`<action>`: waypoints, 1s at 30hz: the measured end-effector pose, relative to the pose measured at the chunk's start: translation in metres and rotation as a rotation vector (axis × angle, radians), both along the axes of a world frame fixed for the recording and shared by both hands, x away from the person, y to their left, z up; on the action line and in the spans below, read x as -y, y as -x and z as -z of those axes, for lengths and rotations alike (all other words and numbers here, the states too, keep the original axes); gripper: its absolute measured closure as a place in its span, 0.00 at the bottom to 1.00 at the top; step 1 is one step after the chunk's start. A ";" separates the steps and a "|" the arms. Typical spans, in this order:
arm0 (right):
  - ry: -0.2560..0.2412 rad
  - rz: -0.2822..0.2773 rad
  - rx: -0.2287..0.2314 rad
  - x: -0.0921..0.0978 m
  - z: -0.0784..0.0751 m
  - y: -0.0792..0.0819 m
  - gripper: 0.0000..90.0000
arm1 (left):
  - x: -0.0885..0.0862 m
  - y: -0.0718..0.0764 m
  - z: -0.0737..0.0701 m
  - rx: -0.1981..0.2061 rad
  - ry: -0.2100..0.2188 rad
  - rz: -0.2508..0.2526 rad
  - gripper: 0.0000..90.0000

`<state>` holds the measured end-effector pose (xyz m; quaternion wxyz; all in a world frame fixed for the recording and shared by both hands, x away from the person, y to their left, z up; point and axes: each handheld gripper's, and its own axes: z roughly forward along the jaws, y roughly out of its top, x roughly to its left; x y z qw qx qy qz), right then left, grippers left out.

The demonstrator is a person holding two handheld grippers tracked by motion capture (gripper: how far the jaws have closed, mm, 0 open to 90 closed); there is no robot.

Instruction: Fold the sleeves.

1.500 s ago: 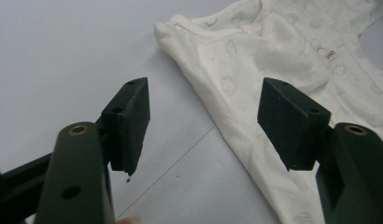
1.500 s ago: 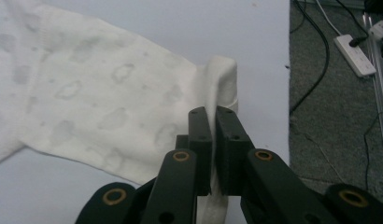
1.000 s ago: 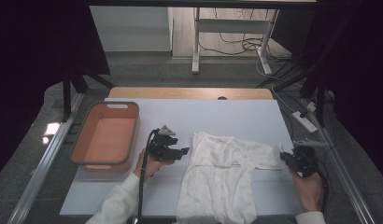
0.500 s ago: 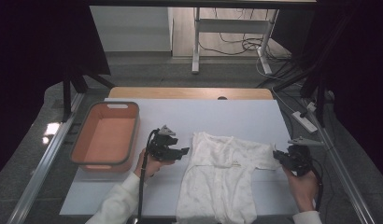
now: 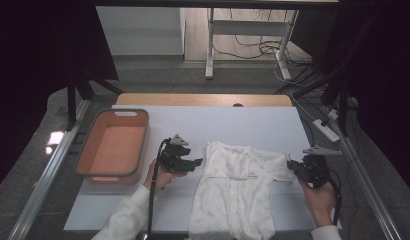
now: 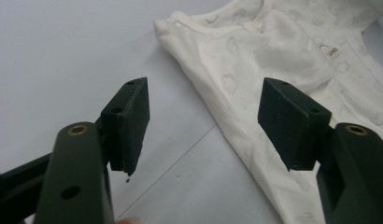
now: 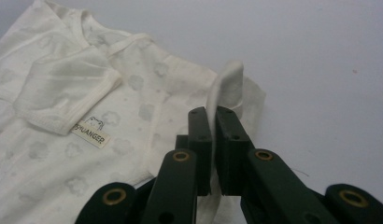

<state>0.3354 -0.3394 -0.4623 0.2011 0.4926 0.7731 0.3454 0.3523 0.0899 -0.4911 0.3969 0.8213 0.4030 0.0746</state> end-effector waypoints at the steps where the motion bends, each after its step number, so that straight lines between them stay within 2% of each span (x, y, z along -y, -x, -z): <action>1: -0.001 -0.002 0.000 -0.001 0.000 0.000 0.95 | 0.000 0.000 0.000 0.000 0.000 0.000 0.38; 12: -0.021 -0.031 0.015 -0.010 -0.003 0.001 0.95 | 0.000 0.000 0.000 -0.003 -0.002 0.001 0.38; 30: -0.013 -0.077 0.028 -0.029 -0.006 0.002 0.95 | 0.001 0.000 0.001 -0.005 -0.003 0.001 0.38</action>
